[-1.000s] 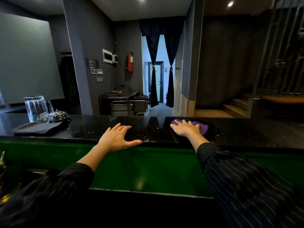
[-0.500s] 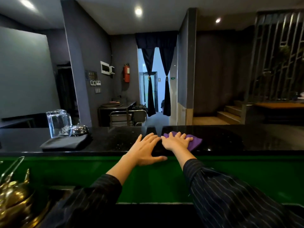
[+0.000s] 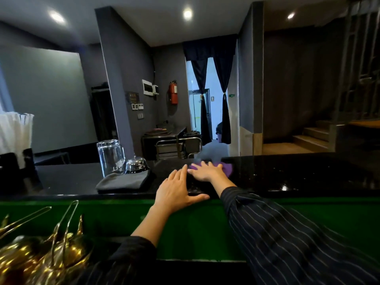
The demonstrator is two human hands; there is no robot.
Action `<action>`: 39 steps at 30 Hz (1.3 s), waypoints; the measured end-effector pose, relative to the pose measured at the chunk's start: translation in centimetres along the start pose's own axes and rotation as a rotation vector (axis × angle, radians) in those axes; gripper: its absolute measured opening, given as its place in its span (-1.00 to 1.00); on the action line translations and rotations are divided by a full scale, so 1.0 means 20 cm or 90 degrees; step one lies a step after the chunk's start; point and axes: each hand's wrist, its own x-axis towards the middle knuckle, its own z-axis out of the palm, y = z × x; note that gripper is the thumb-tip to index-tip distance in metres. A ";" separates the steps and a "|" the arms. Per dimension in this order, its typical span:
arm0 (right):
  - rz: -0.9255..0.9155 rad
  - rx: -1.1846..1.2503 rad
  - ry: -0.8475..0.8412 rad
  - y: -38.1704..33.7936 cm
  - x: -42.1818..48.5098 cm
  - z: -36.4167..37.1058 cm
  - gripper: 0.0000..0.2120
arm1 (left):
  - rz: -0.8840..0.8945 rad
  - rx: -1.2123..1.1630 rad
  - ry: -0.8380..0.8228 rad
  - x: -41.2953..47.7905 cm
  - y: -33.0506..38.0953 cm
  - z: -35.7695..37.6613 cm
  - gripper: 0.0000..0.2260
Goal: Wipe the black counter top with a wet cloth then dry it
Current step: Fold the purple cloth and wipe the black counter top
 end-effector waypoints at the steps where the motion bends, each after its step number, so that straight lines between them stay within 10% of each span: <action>1: -0.054 -0.008 -0.017 -0.05 -0.02 0.01 -0.37 | 0.000 -0.011 0.003 -0.01 0.00 0.00 0.10; 7: -0.142 -0.013 -0.034 0.04 -0.25 -0.01 -0.44 | -0.040 -0.047 0.024 -0.02 -0.01 -0.02 0.24; 18: 0.292 -0.009 0.061 0.34 -0.23 -0.01 -0.37 | -0.043 0.005 0.009 -0.02 0.00 0.00 0.18; 26: -0.033 -0.015 0.003 -0.05 -0.19 0.05 -0.45 | -0.038 0.025 0.001 -0.01 0.00 -0.03 -0.08; 39: -0.131 0.107 0.064 0.28 -0.80 -0.02 -0.56 | -0.132 0.041 -0.030 -0.21 0.20 -0.06 -0.24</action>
